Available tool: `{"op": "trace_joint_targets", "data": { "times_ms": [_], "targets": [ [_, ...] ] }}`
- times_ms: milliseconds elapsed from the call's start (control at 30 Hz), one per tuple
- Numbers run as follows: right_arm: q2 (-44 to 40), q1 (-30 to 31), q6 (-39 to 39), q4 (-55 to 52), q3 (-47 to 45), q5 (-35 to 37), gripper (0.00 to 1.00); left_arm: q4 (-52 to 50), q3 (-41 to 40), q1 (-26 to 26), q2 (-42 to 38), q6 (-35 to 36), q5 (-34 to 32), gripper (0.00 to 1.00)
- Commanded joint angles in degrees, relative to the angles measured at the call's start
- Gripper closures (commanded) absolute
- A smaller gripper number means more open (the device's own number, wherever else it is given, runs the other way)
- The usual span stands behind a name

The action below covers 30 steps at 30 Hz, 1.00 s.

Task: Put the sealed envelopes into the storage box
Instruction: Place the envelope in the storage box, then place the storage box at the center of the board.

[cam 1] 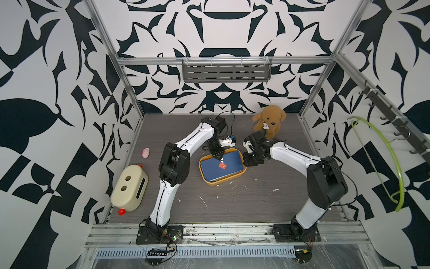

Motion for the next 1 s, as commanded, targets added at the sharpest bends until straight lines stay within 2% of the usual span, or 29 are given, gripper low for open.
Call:
{"op": "trace_joint_targets", "data": {
  "times_ms": [0, 200, 400, 567, 733, 800, 833, 867, 900, 967],
  "targets": [
    [-2.95, 0.50, 0.48, 0.96, -0.09, -0.24, 0.95, -1.31, 2.18, -0.13, -0.77, -1.65, -3.50, 0.64],
    [-2.80, 0.44, 2.97, 1.77, -0.34, 0.37, 0.96, 1.06, 4.73, 0.19, -4.74, -5.18, -2.83, 0.56],
    [-4.95, 0.41, 14.72, 5.26, -3.44, 5.75, 0.97, 5.14, 3.09, 4.41, -9.17, -14.47, -2.66, 0.51],
    [-7.27, 1.09, 23.51, 9.63, -5.48, 10.50, 0.96, 10.47, -3.62, 8.83, -14.00, -24.14, -5.49, 0.51],
    [-2.73, 1.21, 22.03, 8.60, -0.38, 11.35, 0.93, 17.99, -14.30, 12.31, -21.59, -32.58, -7.82, 0.50],
    [-0.33, 1.16, 21.08, 7.70, 2.11, 10.88, 0.85, 20.12, -18.15, 13.76, -24.38, -34.60, -6.96, 0.49],
    [0.28, 1.27, 20.49, 7.12, 3.30, 10.96, 0.78, 21.22, -19.99, 14.33, -25.97, -35.14, -6.57, 0.48],
    [0.39, 1.29, 19.90, 6.64, 4.13, 11.00, 0.68, 22.14, -21.56, 14.75, -27.36, -35.49, -6.62, 0.44],
    [0.04, 1.18, 19.35, 6.34, 4.46, 11.21, 0.60, 22.73, -22.77, 15.04, -28.47, -35.56, -6.66, 0.03],
    [-1.45, 1.21, 17.38, 4.90, 5.46, 11.95, 0.47, 23.37, -24.81, 15.58, -30.56, -35.83, -7.76, 0.01]
  ]
}}
